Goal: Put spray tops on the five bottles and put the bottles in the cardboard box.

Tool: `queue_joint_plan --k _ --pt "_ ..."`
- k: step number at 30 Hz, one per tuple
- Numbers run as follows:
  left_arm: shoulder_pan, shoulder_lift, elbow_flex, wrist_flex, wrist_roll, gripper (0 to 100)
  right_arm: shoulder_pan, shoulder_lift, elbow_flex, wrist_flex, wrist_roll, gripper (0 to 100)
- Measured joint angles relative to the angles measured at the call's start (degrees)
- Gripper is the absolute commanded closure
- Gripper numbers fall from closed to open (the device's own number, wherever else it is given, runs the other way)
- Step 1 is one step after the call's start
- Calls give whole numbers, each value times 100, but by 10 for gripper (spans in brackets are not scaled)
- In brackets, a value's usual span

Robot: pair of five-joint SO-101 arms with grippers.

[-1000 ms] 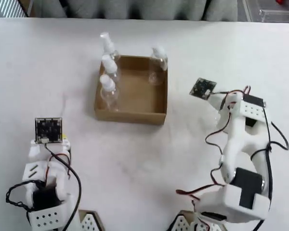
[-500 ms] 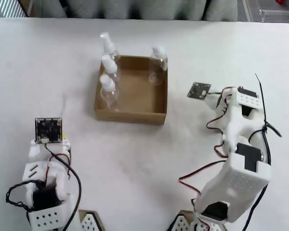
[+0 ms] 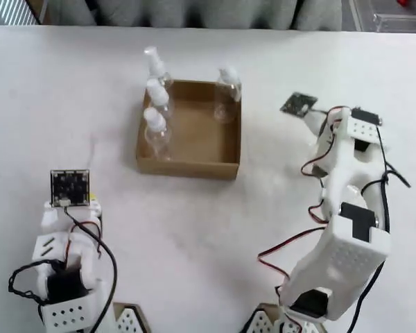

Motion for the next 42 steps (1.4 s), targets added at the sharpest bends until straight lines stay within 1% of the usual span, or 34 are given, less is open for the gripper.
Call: queue_joint_plan --k 6,11,15,20,23,28,34,42 --pt "0 0 0 0 0 973 79 0 -932 1213 -800 982" --pt "0 0 0 0 0 973 79 0 -1538 2259 -1178 982" --pt "0 0 0 0 0 973 158 0 -1758 2708 -1565 982" --pt "0 0 0 0 0 973 519 -229 -1688 2760 -1952 982" --pt "0 0 0 0 0 973 730 -659 -1248 2760 -2057 982" --pt "0 0 0 0 0 973 897 -1178 -352 2743 -2075 982" --pt "0 0 0 0 0 973 1108 -1732 369 2593 -2075 982" --pt "0 0 0 0 0 974 1837 -2497 1284 2145 -2075 982"
